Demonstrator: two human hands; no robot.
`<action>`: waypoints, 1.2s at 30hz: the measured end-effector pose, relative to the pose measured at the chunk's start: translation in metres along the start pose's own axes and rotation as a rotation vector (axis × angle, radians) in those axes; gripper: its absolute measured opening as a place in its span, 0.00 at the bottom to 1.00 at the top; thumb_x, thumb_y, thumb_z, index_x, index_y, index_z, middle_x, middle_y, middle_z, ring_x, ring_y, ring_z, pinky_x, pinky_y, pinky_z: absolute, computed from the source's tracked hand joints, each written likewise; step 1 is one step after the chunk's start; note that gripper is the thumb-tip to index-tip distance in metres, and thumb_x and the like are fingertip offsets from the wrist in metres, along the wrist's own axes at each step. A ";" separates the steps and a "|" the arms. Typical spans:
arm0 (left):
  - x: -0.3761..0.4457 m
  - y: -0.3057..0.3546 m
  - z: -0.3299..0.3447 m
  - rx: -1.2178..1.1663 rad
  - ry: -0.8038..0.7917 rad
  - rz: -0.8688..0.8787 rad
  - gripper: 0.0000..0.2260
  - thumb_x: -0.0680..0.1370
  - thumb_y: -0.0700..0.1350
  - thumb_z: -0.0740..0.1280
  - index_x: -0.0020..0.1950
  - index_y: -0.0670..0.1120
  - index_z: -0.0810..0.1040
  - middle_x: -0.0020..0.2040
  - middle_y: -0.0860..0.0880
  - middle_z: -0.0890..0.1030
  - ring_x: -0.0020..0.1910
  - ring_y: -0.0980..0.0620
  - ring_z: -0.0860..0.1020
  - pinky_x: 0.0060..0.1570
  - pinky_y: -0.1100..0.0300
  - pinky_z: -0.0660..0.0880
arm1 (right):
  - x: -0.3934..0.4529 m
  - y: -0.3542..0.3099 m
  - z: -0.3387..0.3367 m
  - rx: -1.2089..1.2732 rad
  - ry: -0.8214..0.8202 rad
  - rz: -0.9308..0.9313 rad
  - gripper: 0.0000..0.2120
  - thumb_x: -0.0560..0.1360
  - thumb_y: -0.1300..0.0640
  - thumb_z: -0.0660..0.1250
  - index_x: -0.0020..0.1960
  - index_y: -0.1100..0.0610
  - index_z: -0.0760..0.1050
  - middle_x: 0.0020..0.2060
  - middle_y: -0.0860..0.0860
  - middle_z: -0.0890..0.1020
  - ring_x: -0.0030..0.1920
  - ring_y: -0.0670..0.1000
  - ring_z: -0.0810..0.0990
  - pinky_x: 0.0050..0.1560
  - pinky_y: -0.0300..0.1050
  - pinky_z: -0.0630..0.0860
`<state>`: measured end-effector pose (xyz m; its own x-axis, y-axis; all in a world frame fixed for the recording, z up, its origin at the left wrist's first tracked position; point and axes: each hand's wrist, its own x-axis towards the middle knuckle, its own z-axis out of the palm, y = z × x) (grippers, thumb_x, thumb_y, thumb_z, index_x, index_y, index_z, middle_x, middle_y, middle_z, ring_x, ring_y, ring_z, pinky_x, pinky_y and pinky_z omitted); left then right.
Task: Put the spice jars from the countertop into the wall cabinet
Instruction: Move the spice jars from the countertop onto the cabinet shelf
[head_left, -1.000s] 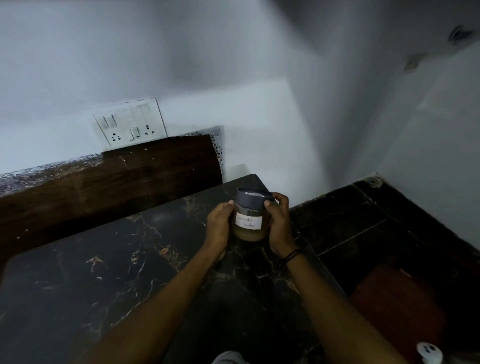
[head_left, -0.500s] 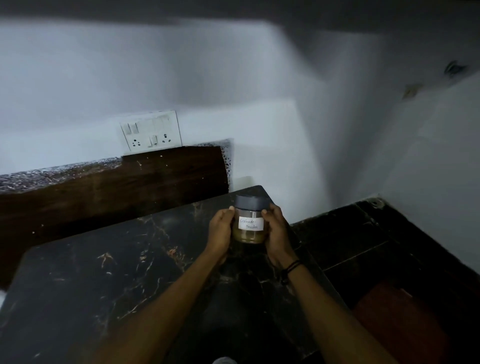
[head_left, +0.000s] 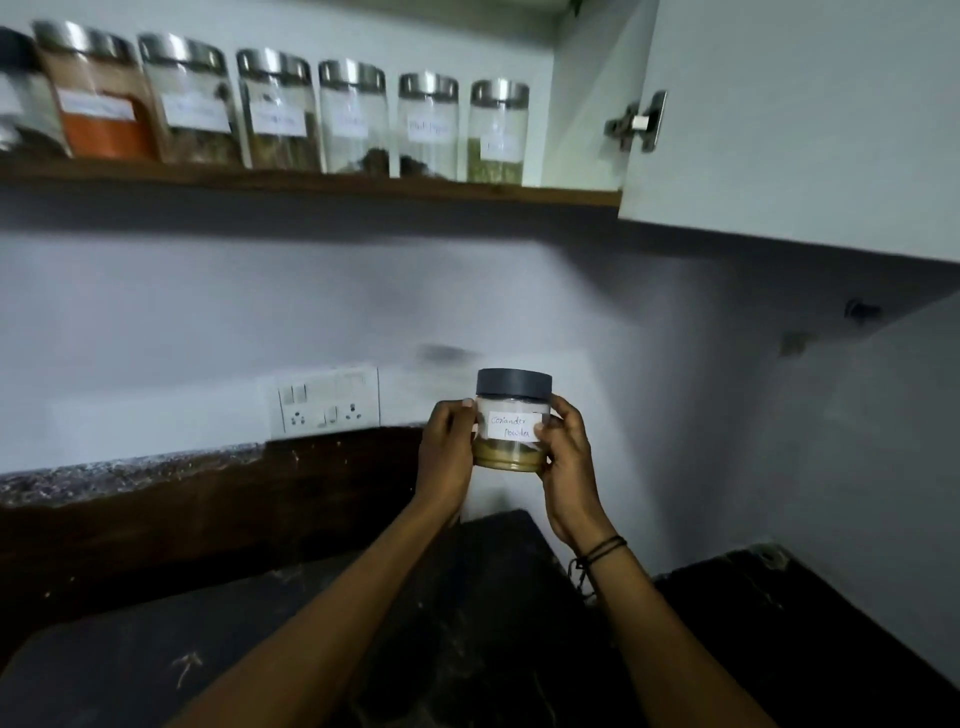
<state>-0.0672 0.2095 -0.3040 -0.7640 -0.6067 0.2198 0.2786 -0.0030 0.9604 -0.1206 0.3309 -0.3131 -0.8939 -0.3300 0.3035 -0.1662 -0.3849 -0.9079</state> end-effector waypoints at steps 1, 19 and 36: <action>0.003 0.009 0.001 -0.007 -0.011 0.028 0.07 0.83 0.48 0.61 0.49 0.49 0.78 0.52 0.45 0.83 0.52 0.46 0.82 0.49 0.48 0.81 | 0.005 -0.006 0.001 0.016 0.015 -0.019 0.17 0.79 0.64 0.58 0.66 0.52 0.69 0.58 0.54 0.78 0.56 0.52 0.79 0.50 0.45 0.80; 0.084 0.163 0.068 0.193 -0.075 0.492 0.08 0.81 0.46 0.65 0.60 0.53 0.74 0.53 0.57 0.80 0.51 0.63 0.78 0.40 0.78 0.74 | 0.108 -0.147 0.030 -0.267 0.185 -0.456 0.21 0.77 0.55 0.65 0.69 0.46 0.71 0.61 0.48 0.78 0.59 0.48 0.77 0.58 0.47 0.78; 0.184 0.229 0.152 0.635 -0.012 0.585 0.13 0.79 0.40 0.62 0.63 0.39 0.73 0.59 0.39 0.80 0.58 0.40 0.78 0.59 0.45 0.76 | 0.239 -0.205 0.037 -0.610 0.278 -0.621 0.16 0.78 0.64 0.59 0.64 0.57 0.71 0.56 0.54 0.80 0.53 0.54 0.79 0.54 0.47 0.77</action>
<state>-0.2325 0.2180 -0.0179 -0.6059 -0.3636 0.7076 0.2543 0.7543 0.6053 -0.2850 0.2988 -0.0438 -0.6252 0.0345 0.7797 -0.7714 0.1248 -0.6240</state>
